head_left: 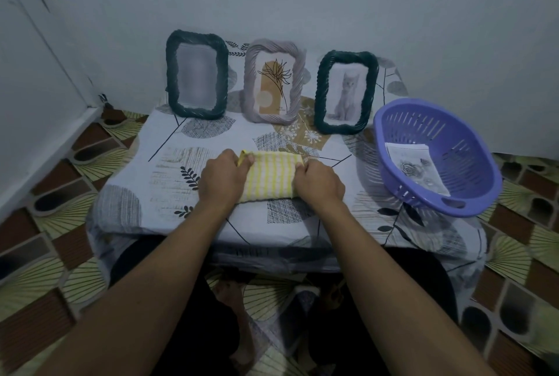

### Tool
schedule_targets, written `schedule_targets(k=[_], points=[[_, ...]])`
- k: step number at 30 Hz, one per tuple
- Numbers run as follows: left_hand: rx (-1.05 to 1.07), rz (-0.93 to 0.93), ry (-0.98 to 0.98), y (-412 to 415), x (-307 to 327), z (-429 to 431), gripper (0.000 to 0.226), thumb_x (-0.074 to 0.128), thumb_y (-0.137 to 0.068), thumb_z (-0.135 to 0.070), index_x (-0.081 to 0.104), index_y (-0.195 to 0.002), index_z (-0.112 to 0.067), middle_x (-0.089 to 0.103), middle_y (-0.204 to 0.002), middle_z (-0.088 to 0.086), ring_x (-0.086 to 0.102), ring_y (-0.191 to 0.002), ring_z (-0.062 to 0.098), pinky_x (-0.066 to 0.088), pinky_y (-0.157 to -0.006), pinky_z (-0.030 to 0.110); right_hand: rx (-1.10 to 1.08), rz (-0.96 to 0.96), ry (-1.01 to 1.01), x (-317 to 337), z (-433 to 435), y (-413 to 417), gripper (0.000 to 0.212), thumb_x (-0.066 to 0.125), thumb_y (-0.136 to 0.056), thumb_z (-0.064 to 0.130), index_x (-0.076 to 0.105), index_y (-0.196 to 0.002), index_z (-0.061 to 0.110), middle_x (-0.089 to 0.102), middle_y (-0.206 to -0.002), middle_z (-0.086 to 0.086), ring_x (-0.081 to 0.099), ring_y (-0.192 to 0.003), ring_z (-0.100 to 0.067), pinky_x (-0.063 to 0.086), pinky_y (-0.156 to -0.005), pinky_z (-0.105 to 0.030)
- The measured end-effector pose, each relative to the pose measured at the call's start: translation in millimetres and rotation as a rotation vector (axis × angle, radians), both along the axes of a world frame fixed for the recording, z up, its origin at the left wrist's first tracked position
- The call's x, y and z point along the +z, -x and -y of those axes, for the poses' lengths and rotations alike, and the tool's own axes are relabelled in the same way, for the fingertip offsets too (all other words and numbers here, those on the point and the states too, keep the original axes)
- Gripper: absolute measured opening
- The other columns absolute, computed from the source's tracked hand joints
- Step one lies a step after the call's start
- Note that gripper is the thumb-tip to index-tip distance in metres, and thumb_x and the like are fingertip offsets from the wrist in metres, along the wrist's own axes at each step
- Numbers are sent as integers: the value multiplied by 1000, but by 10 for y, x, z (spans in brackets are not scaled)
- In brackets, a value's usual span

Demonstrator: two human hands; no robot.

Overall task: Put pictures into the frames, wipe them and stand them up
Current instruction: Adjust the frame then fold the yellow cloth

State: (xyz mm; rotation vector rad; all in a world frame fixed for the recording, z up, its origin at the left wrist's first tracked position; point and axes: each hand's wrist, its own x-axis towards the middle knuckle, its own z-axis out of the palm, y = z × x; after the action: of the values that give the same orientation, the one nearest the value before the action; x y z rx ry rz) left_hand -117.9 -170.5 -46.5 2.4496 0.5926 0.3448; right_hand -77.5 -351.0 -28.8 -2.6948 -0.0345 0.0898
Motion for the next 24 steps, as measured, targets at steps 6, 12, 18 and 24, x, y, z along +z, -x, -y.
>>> schedule_targets(k=[6,12,18,24], points=[[-55,68,22,52,23,-73,33,59,-91,-35,48,-114,-14,62,-100,9,58,-89,31,43,-71,38,-35,26,-101,45,73,-6,28,46,-96,49,55,-96,22,65,-103,-2,58,-92,-26,40,-76,-34],[-190,188,-238,68,132,46,43,45,-85,-28,53,-126,-16,50,-132,9,42,-122,30,36,-96,48,92,257,-191,54,-14,-21,36,44,-99,32,51,-133,21,53,-136,-4,46,-124,-25,30,-102,-45],[-498,-146,-373,32,-24,145,54,11,-103,-51,15,-155,-40,11,-166,-9,1,-153,21,13,-113,56,373,49,41,-59,-60,-86,45,22,-106,44,31,-150,43,28,-161,7,17,-147,-23,15,-109,-57],[-380,-278,-387,63,-60,208,63,14,-102,-52,7,-159,-25,3,-167,-6,10,-152,19,15,-113,56,326,-43,149,-91,-68,-104,52,13,-106,46,12,-157,38,8,-167,8,-6,-153,-24,-1,-113,-64]])
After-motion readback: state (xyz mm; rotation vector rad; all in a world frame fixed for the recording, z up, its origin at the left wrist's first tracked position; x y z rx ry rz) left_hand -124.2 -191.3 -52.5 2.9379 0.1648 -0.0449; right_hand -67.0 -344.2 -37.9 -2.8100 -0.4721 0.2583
